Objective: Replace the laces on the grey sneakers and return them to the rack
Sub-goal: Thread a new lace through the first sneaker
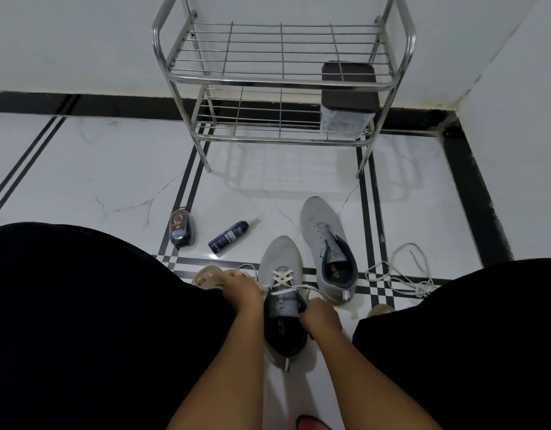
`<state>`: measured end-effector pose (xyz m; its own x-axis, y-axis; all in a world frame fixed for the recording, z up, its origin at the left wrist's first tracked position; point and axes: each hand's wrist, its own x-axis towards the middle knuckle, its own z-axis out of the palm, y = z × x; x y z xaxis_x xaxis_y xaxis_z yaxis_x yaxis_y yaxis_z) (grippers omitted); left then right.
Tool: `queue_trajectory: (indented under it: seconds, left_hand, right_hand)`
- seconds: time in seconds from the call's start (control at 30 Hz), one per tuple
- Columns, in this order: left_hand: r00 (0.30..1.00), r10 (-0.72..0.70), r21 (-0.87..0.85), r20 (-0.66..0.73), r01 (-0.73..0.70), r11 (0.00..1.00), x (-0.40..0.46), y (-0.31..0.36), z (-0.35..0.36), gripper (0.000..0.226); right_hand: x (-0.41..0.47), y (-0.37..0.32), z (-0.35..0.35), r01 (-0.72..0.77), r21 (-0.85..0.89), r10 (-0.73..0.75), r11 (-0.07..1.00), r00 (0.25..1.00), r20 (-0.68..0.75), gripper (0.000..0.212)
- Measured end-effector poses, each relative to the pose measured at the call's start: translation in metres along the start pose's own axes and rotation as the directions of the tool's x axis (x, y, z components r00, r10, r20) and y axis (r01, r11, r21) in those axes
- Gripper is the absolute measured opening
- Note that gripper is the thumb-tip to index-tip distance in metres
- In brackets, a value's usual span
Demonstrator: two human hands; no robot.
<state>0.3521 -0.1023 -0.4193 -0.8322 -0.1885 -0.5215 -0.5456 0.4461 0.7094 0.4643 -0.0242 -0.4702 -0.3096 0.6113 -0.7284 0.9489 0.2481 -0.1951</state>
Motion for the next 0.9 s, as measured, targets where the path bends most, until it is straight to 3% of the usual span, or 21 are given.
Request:
queue_trajectory:
  seconds: [0.07,0.1,0.13,0.23,0.3,0.4,0.5,0.6,0.7,0.73,0.8,0.87,0.9]
  left_hand:
    - [0.993,-0.026,-0.415,-0.113,-0.024,0.909,0.004,0.037,-0.014,0.015]
    - [0.986,-0.019,-0.529,-0.168,-0.073,0.846,0.008,0.052,-0.02,0.013]
    - [0.976,0.007,-0.534,-0.219,-0.126,0.836,0.01,0.065,-0.026,0.015]
    - [0.968,0.098,-0.253,-0.23,-0.156,0.955,0.018,0.072,-0.032,0.016]
    - [0.987,0.156,0.1,-0.026,-0.153,0.983,0.018,0.053,-0.026,0.023]
    - [0.926,0.063,0.503,0.371,-0.258,0.825,0.02,0.002,-0.006,0.034]
    - [0.889,-0.024,0.616,0.457,-0.296,0.73,0.013,-0.035,0.008,0.034]
    - [0.906,-0.06,0.54,0.418,-0.195,0.819,0.013,-0.041,0.011,0.032]
    - [0.988,-0.09,0.181,0.127,0.066,0.981,0.021,-0.026,0.0,0.037]
    - [0.994,-0.104,0.024,0.042,0.103,0.994,0.027,-0.021,-0.004,0.04]
    - [0.991,-0.136,-0.198,0.003,0.134,0.971,0.04,-0.008,-0.01,0.042]
    - [0.984,-0.175,-0.254,0.024,0.175,0.951,0.049,-0.003,-0.009,0.045]
    - [0.985,-0.17,-0.187,0.018,0.17,0.968,0.05,-0.004,-0.007,0.047]
  right_hand:
    - [0.004,0.001,0.001,-0.025,0.018,0.024,1.0,0.999,0.029,0.033]
    - [0.003,0.001,-0.001,-0.038,0.022,0.037,0.999,0.998,0.042,0.032]
    - [0.0,0.001,-0.003,-0.045,0.018,0.044,0.999,0.998,0.044,0.031]
    - [-0.003,-0.005,-0.01,0.007,-0.004,-0.008,1.0,1.0,-0.03,0.028]
    - [-0.001,-0.01,-0.012,0.1,-0.007,-0.1,0.995,0.988,-0.118,0.027]
    - [0.002,-0.016,-0.012,0.2,-0.029,-0.202,0.979,0.965,-0.168,0.028]
    - [0.003,-0.017,-0.012,0.222,-0.029,-0.223,0.975,0.957,-0.186,0.032]
    - [0.005,-0.014,-0.01,0.221,-0.026,-0.222,0.975,0.956,-0.191,0.033]
    - [0.008,-0.011,-0.01,0.166,0.024,-0.159,0.986,0.97,-0.183,0.028]
    - [0.009,-0.01,-0.011,0.151,0.039,-0.141,0.988,0.973,-0.183,0.027]
    - [0.011,-0.01,-0.011,0.133,0.052,-0.122,0.99,0.976,-0.181,0.027]
    - [0.011,-0.01,-0.011,0.132,0.058,-0.12,0.99,0.976,-0.184,0.027]
    - [0.011,-0.011,-0.01,0.131,0.062,-0.118,0.989,0.976,-0.185,0.028]
